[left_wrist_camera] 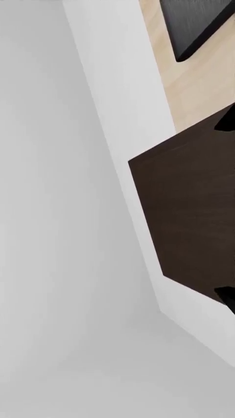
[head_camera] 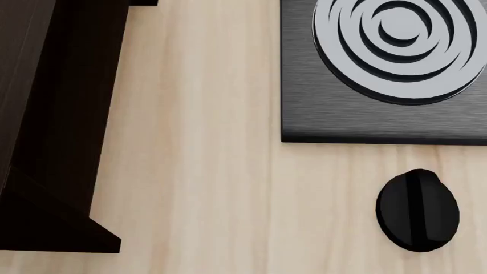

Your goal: Put the frying pan under the cabinet shelf.

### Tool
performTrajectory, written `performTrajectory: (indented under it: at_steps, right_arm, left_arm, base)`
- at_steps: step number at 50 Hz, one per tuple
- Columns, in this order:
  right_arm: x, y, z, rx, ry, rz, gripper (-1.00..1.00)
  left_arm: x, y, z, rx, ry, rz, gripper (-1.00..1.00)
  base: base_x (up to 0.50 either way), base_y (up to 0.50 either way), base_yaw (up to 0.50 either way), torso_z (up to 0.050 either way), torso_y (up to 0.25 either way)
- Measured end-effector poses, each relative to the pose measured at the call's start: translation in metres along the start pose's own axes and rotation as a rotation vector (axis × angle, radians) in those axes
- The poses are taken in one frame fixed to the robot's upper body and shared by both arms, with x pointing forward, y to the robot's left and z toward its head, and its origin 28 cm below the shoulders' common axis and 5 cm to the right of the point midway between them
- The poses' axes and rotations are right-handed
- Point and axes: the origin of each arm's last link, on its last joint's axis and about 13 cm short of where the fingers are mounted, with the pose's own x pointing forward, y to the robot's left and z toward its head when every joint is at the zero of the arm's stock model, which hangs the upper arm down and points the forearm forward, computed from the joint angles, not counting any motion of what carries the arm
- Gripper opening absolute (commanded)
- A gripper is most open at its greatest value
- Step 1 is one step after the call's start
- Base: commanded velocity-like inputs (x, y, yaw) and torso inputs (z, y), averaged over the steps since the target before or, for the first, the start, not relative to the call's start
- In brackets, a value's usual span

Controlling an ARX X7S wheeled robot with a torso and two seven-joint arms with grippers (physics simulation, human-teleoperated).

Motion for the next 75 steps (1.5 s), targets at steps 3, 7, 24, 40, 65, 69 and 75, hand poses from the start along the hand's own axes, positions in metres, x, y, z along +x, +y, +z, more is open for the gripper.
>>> performTrajectory:
  at_steps: [3,7,24,40,65,69,75]
  right_arm:
    - [0.003,0.002,0.001,-0.007,0.004,0.006,1.0]
    - [0.005,0.002,0.002,-0.016,0.01,0.007,1.0]
    - [0.018,-0.001,-0.005,-0.038,0.069,-0.008,1.0]
    - [0.029,0.001,-0.013,-0.033,0.114,-0.002,1.0]
    - [0.041,-0.008,-0.033,0.005,0.179,-0.019,1.0]
    - [0.043,-0.008,-0.036,0.004,0.19,-0.018,1.0]
    - [0.046,-0.007,-0.041,0.004,0.204,-0.013,1.0]
  left_arm:
    - [0.0,0.0,0.0,0.001,0.0,0.0,1.0]
    - [0.0,0.0,0.0,0.003,0.0,0.0,1.0]
    - [-0.001,0.0,0.002,0.007,-0.004,-0.001,1.0]
    - [-0.002,-0.002,0.002,0.008,-0.005,-0.007,1.0]
    - [-0.001,-0.01,0.004,0.018,-0.007,-0.018,1.0]
    - [0.0,-0.012,0.004,0.019,-0.007,-0.021,1.0]
    - [0.001,-0.015,0.005,0.023,-0.008,-0.026,1.0]
  base:
    - [0.0,0.0,0.0,0.0,0.0]
    - [0.0,0.0,0.0,0.0,0.0]
    - [0.0,0.0,0.0,0.0,0.0]
    - [0.0,0.0,0.0,0.0,0.0]
    - [0.0,0.0,0.0,0.0,0.0]
    - [0.0,0.0,0.0,0.0,0.0]
    - [0.0,0.0,0.0,0.0,0.0]
